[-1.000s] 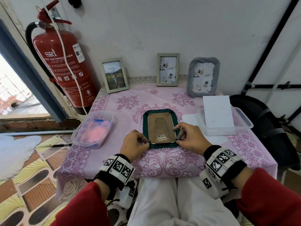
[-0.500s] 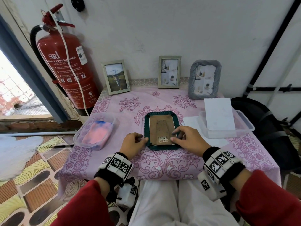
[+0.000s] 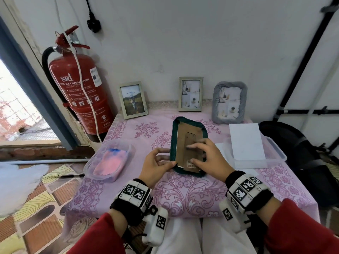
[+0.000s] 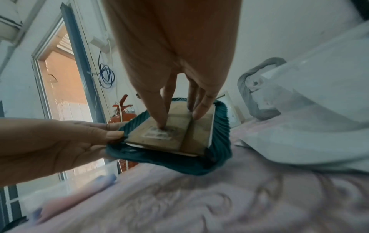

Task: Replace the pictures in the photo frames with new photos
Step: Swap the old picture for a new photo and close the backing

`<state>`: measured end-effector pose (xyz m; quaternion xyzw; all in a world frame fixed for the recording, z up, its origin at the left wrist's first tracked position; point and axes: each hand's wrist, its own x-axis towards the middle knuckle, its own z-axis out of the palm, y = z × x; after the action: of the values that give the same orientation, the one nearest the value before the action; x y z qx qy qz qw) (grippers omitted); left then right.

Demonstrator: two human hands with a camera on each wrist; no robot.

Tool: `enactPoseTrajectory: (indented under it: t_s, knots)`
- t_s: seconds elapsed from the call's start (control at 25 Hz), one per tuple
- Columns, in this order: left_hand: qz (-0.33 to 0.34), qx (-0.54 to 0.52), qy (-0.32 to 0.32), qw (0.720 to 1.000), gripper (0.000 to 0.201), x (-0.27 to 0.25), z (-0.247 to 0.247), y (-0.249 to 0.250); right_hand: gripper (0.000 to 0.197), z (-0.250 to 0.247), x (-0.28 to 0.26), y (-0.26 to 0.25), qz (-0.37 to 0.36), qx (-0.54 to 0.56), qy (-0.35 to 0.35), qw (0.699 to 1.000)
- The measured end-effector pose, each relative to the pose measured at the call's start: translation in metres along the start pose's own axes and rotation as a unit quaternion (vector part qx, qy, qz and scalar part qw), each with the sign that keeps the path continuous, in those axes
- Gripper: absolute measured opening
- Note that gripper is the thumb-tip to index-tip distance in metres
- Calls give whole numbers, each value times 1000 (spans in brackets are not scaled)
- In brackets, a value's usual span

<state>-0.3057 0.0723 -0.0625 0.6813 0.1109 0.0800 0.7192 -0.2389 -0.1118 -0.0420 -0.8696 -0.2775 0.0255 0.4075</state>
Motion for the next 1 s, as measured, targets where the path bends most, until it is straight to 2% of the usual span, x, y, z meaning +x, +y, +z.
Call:
enactPoseTrajectory:
  t_s: [0.2, 0.48, 0.64, 0.76, 0.8, 0.92, 1.0]
  knots:
    - [100, 8, 7, 995, 32, 3, 22, 22, 35, -16, 22, -31, -40, 66, 96, 992]
    - [201, 69, 9, 977, 26, 3, 42, 35, 27, -25, 35, -50, -33, 233, 157, 959]
    - [232, 125, 4, 965, 29, 5, 47, 34, 20, -26, 38, -50, -16, 300, 160, 940]
    - [240, 169, -27, 956, 29, 9, 46, 32, 21, -27, 37, -48, -4, 321, 174, 931]
    - [237, 179, -19, 955, 27, 12, 43, 31, 23, -28, 37, -46, -1, 322, 178, 930]
    - [210, 182, 60, 959, 37, 25, 31, 26, 24, -29, 36, -42, 11, 338, 183, 923]
    - [167, 122, 78, 975, 48, 33, 23, 25, 22, -28, 35, -39, 18, 350, 187, 918]
